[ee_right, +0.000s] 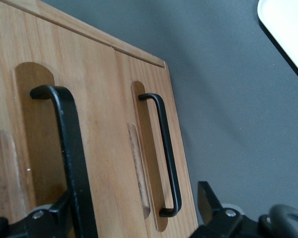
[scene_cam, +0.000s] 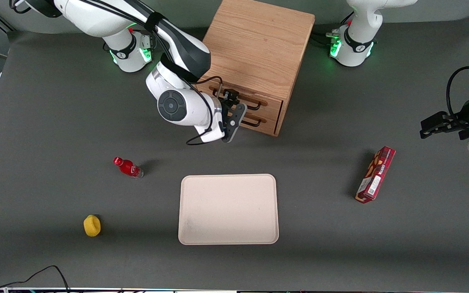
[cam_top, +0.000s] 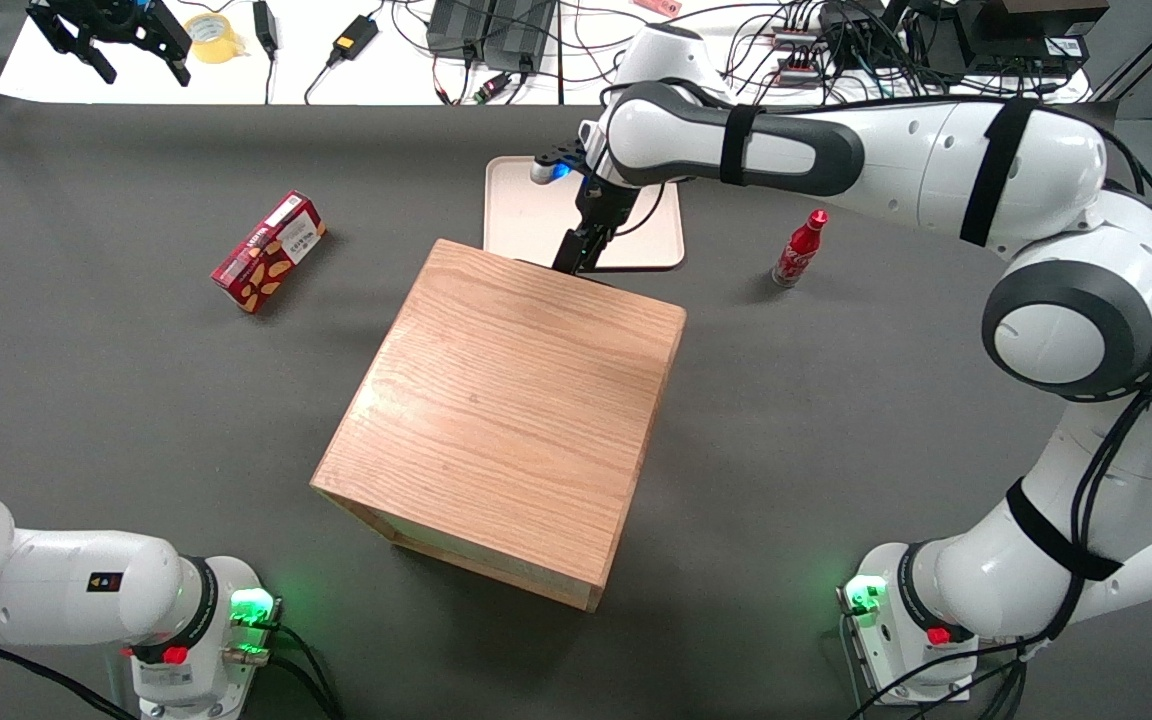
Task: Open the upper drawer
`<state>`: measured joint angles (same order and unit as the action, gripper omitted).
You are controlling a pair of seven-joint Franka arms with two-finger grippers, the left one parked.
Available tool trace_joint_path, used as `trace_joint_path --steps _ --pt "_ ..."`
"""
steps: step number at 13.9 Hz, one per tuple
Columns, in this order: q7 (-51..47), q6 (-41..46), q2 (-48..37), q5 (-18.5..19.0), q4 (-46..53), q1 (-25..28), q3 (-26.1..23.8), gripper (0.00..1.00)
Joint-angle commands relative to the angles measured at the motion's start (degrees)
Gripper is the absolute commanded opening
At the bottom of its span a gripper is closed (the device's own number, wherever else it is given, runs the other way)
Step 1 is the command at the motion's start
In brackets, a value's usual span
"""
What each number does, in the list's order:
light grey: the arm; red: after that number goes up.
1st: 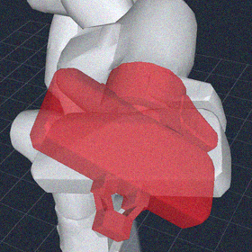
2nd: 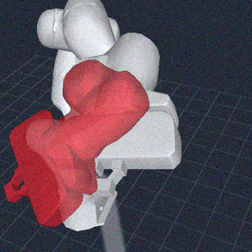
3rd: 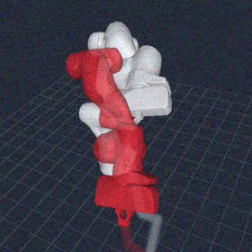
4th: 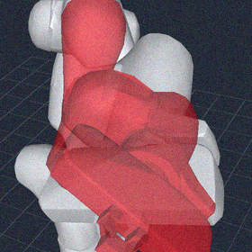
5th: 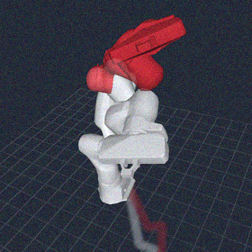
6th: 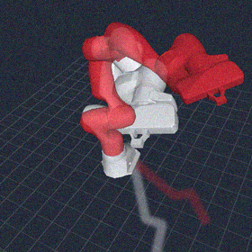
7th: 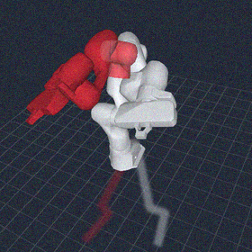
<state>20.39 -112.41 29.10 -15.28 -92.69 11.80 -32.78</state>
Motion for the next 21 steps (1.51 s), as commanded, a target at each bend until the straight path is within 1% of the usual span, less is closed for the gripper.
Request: trace_joint_path --steps 1,4,7,8,10,12,14,16,18,21 --pt "-1.93 -0.71 2.54 2.7 3.57 -0.11 -0.09 1.0" --pt "-2.02 -0.62 4.91 3.85 6.99 -0.2 0.61 1.0" --pt "-2.02 -0.01 7.28 6.05 10.59 -0.64 0.7 1.0" --pt "-1.94 0.08 7.73 6.14 11.39 -0.72 0.87 1.0" --pt "-1.67 0.26 7.91 6.14 12.44 -0.73 2.97 1.0" --pt "-1.5 0.69 8.26 6.14 13.15 -0.9 3.51 1.0" --pt "-1.32 3.06 9.13 6.05 15.51 -0.9 5.52 1.0" --pt "-1.32 4.56 10.1 6.31 17.63 -0.99 5.71 1.0" --pt "-1.32 5.79 11.33 7.45 19.56 -0.99 5.71 1.0" --pt "-1.23 6.94 13.09 7.37 23.43 -0.99 7.11 1.0"
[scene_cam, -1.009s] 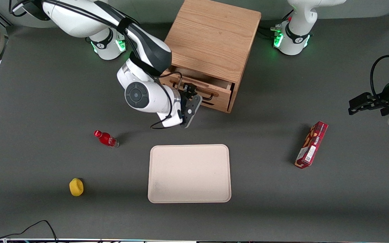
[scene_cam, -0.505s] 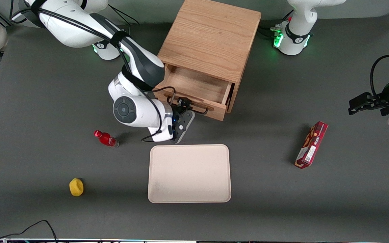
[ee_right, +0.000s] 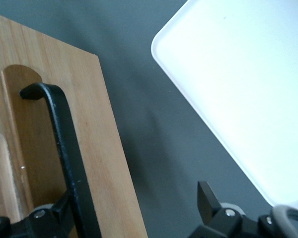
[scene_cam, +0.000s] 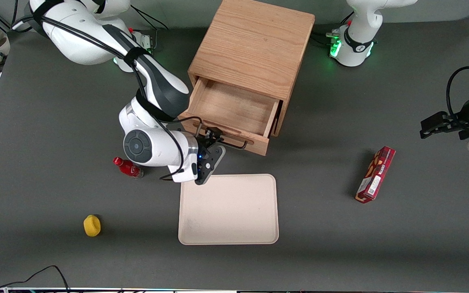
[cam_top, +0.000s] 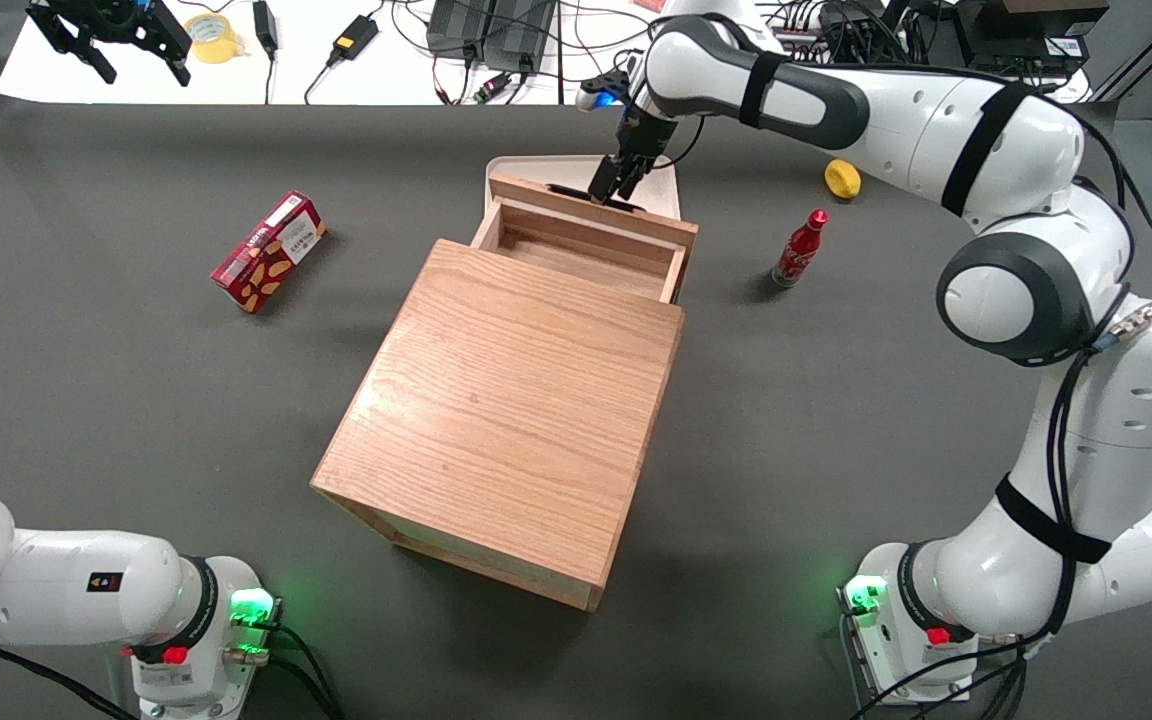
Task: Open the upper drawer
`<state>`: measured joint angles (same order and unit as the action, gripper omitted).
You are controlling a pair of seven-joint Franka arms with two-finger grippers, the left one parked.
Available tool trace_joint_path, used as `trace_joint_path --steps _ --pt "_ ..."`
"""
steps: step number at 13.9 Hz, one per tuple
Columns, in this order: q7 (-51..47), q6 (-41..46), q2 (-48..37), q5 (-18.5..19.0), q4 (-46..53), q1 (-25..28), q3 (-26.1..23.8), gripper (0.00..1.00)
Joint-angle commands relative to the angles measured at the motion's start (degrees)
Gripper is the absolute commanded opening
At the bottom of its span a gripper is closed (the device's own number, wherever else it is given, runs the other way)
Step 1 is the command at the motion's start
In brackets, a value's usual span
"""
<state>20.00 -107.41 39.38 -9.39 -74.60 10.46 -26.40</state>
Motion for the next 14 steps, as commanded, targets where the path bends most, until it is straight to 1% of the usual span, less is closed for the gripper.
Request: trace_joint_path --steps 1,3,5,11,13,14 --pt "-0.84 1.94 3.42 1.48 6.12 0.26 0.91 1.0" --pt "-0.84 1.94 4.04 1.56 7.61 0.26 1.09 1.0" --pt "-0.49 2.03 4.65 1.56 9.55 0.26 2.31 1.0" --pt "3.29 2.29 6.33 1.56 14.21 0.0 4.6 1.0" --pt "7.83 5.61 6.67 1.48 18.41 0.09 6.36 1.0" --pt "8.04 6.41 6.5 1.56 19.48 0.09 6.62 1.0"
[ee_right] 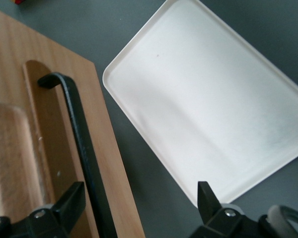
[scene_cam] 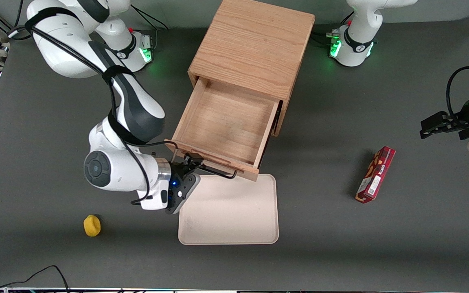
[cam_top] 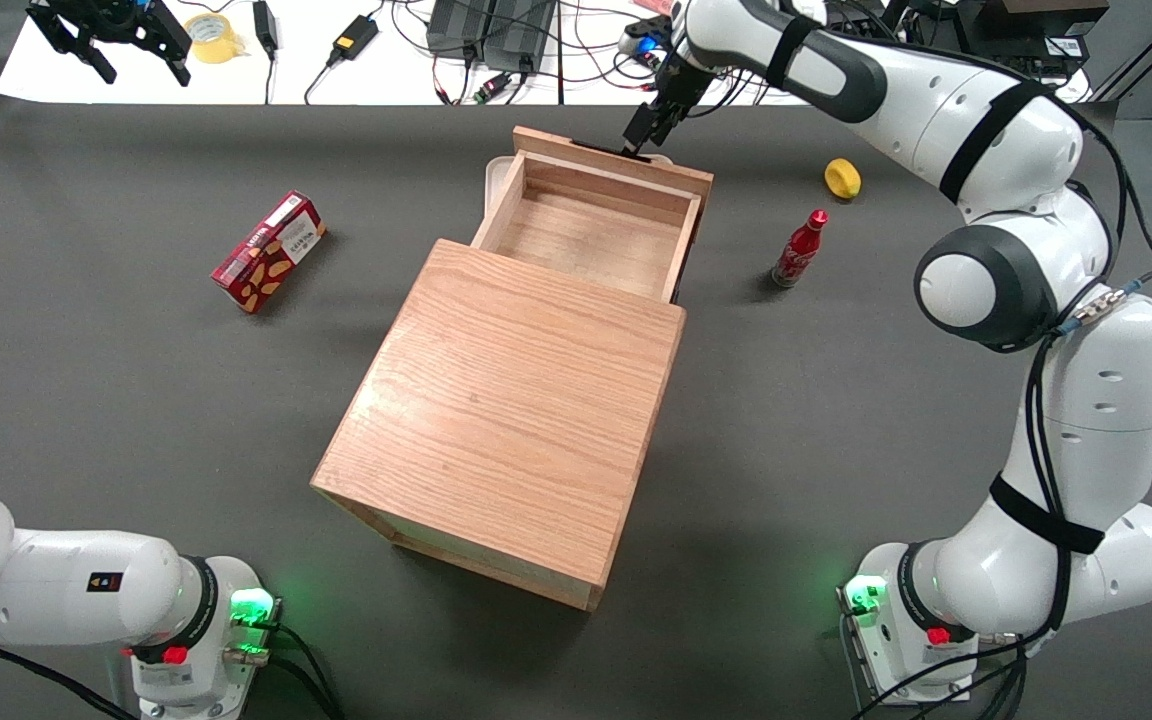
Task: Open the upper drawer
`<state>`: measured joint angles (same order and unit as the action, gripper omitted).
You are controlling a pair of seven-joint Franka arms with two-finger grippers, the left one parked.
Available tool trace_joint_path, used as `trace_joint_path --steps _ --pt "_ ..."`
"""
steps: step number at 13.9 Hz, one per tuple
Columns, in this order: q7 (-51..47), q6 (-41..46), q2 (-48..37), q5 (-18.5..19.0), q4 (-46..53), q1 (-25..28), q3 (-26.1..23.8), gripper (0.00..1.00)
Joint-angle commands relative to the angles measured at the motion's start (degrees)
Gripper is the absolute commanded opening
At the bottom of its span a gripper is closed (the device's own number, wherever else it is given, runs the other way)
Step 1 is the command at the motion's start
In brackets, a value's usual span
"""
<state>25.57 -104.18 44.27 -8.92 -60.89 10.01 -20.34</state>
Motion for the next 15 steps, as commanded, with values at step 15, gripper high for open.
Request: trace_joint_path --steps 15 --pt "-23.64 34.28 -35.72 8.57 -3.24 -0.43 12.94 1.0"
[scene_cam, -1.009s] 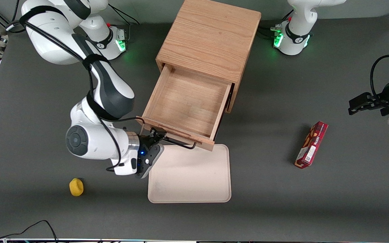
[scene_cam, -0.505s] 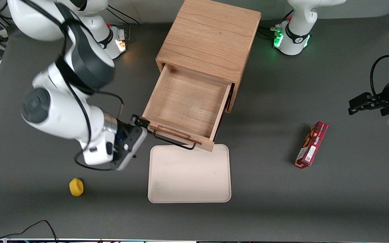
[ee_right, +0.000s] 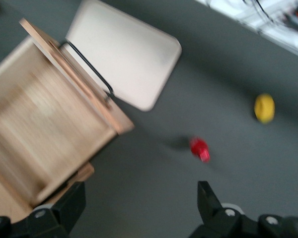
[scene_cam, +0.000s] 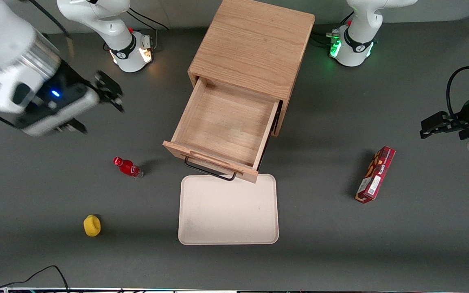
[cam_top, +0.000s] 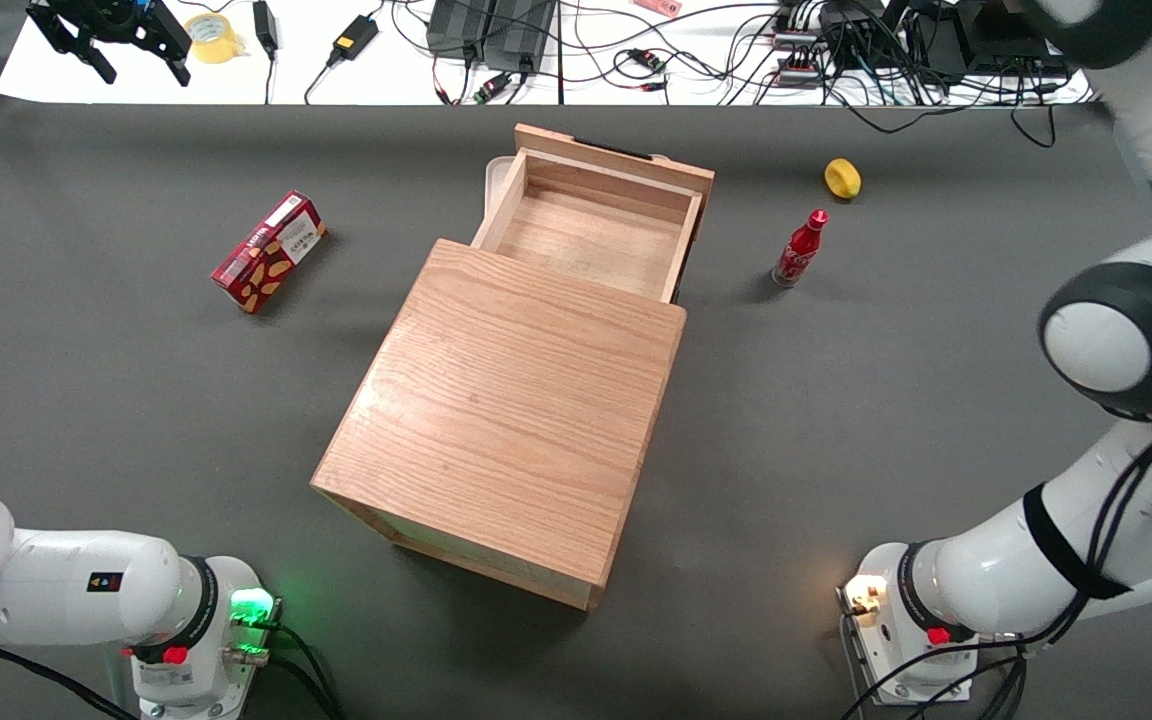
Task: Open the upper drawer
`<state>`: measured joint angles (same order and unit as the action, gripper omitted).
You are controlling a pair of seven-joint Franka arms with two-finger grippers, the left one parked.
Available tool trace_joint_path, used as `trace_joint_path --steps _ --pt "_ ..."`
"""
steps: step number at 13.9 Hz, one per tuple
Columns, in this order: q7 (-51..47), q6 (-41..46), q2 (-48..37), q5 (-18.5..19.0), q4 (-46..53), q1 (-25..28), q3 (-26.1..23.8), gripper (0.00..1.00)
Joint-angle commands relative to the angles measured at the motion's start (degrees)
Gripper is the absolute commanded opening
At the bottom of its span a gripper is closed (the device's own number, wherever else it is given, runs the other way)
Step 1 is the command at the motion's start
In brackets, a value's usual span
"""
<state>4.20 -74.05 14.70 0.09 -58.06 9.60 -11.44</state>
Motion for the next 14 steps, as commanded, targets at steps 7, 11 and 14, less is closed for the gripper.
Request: trace_joint_path --steps 7,11,14 --pt "-8.58 -10.47 -33.73 2.0 -49.56 -0.02 17.42 1.0" --pt "-14.05 -11.9 -31.94 4.04 -46.56 0.42 17.59 1.0" --pt "-15.1 -11.64 -27.97 3.51 -40.56 0.15 17.77 1.0"
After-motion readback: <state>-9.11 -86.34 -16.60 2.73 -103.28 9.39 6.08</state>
